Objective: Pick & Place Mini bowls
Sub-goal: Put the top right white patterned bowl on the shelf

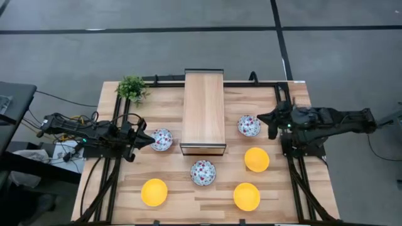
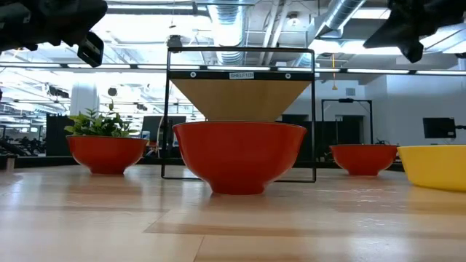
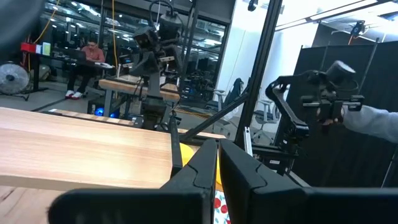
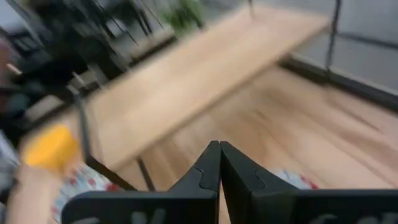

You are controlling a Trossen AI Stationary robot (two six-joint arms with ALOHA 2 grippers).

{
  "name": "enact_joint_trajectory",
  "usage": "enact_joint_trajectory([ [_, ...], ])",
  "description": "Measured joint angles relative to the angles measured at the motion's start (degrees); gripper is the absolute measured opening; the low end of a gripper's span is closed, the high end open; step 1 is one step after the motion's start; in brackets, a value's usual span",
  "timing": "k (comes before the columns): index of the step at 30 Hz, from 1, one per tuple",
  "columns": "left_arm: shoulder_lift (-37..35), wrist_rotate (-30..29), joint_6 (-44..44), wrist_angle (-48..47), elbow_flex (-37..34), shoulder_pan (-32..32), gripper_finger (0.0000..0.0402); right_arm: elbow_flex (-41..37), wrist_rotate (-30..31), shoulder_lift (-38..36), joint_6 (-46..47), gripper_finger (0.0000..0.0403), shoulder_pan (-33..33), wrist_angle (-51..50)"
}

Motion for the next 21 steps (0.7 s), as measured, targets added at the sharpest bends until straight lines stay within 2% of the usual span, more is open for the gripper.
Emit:
enact_joint_trajectory([
  [4,0.0,0.0,0.0,0.0,0.0,0.0,0.0017,4.6,-4.2,6.9,-1.8,0.0,0.2,-6.0],
  [9,0.0,0.0,0.0,0.0,0.0,0.0,0.0017,6.5,-13.3,15.0,-8.9,0.0,0.2,-6.7],
  [17,0.0,0.0,0.0,0.0,0.0,0.0,0.0017,6.5,-15.0,27.4,-12.2,0.0002,0.1,-6.9],
  [21,0.0,0.0,0.0,0.0,0.0,0.0,0.0017,6.5,-15.0,32.1,-12.2,0.0019,-0.6,-6.8],
])
